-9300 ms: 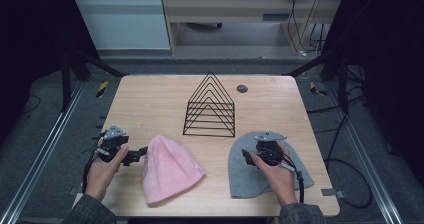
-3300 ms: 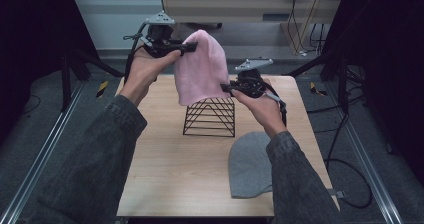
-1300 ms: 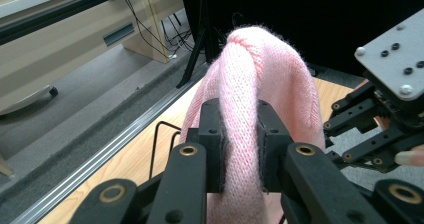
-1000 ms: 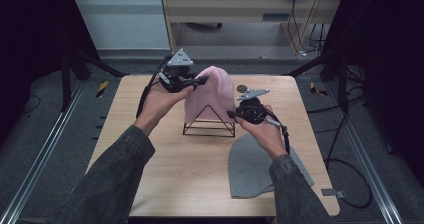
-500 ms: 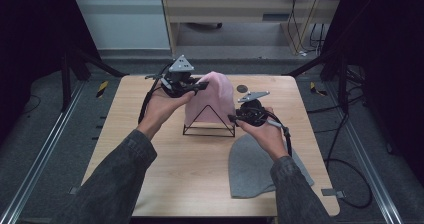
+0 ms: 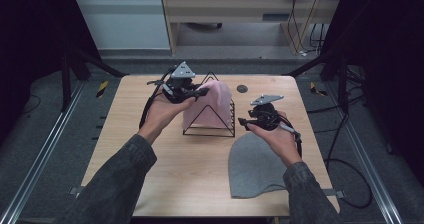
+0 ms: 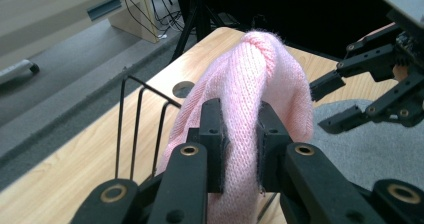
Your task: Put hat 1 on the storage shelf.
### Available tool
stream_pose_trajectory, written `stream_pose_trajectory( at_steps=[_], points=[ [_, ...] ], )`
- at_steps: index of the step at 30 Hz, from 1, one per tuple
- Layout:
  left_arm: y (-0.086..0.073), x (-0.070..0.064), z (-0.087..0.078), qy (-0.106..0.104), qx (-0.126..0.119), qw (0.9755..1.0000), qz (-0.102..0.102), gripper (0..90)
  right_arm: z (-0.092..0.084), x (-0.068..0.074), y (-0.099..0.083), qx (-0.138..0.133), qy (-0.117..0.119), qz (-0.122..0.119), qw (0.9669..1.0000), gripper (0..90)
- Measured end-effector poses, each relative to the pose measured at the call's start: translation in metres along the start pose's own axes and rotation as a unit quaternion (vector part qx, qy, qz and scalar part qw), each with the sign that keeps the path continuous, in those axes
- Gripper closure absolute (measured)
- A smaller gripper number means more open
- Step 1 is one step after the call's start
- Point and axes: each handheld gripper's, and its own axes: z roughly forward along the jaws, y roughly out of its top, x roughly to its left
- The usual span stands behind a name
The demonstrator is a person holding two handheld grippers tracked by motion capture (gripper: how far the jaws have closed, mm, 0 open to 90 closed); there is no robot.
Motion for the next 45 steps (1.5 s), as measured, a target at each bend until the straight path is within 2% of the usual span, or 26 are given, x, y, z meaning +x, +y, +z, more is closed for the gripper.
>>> stream_pose_trajectory(
  at_steps=[3,7,9,19,22,24,29,33,34,36,38,41,43,45],
  points=[
    [-0.010,0.002,0.002,-0.002,-0.001,1.0000,-0.010,77.2,-0.003,-0.005,-0.008,0.001,-0.004,0.009,0.9999,47.7],
    [-0.016,0.001,0.004,-0.001,0.002,0.9999,-0.011,76.8,-0.005,-0.009,-0.016,0.007,-0.008,0.010,0.9999,47.1],
    [-0.020,0.002,0.003,-0.002,-0.001,0.9998,-0.018,76.8,-0.006,-0.012,-0.020,0.009,-0.012,0.014,0.9998,46.9],
    [-0.037,0.005,0.005,-0.009,0.011,0.9994,-0.031,73.5,-0.009,-0.024,-0.040,0.025,-0.020,0.028,0.9991,47.3],
    [-0.041,0.003,0.000,-0.007,0.006,0.9991,-0.042,62.6,-0.011,-0.028,-0.044,0.028,-0.023,0.036,0.9987,47.1],
    [-0.044,0.001,-0.005,-0.005,0.000,0.9993,-0.038,56.8,-0.013,-0.032,-0.046,0.031,-0.027,0.038,0.9984,45.7],
    [-0.056,-0.009,-0.027,0.006,0.010,0.9994,-0.033,37.4,-0.011,-0.042,-0.054,0.048,-0.029,0.053,0.9970,42.2],
    [-0.078,-0.018,-0.044,0.022,0.027,0.9993,-0.017,22.1,-0.001,-0.052,-0.061,0.068,-0.025,0.069,0.9950,36.3],
    [-0.086,-0.020,-0.048,0.023,0.030,0.9991,-0.017,19.5,0.001,-0.054,-0.062,0.077,-0.024,0.078,0.9936,35.1],
    [-0.102,-0.022,-0.051,0.019,0.035,0.9989,-0.024,14.5,0.006,-0.058,-0.065,0.089,-0.023,0.093,0.9914,34.2],
    [-0.119,-0.024,-0.054,0.013,0.043,0.9985,-0.033,10.0,0.010,-0.062,-0.068,0.093,-0.021,0.098,0.9906,37.0],
    [-0.141,-0.029,-0.059,0.010,0.057,0.9975,-0.039,9.3,0.013,-0.065,-0.071,0.104,-0.026,0.099,0.9893,41.0],
    [-0.156,-0.034,-0.066,0.007,0.061,0.9968,-0.050,9.3,0.015,-0.067,-0.074,0.113,-0.030,0.090,0.9891,42.4],
    [-0.171,-0.037,-0.072,0.014,0.068,0.9955,-0.064,9.5,0.015,-0.068,-0.078,0.120,-0.033,0.090,0.9881,43.9]
  ],
)
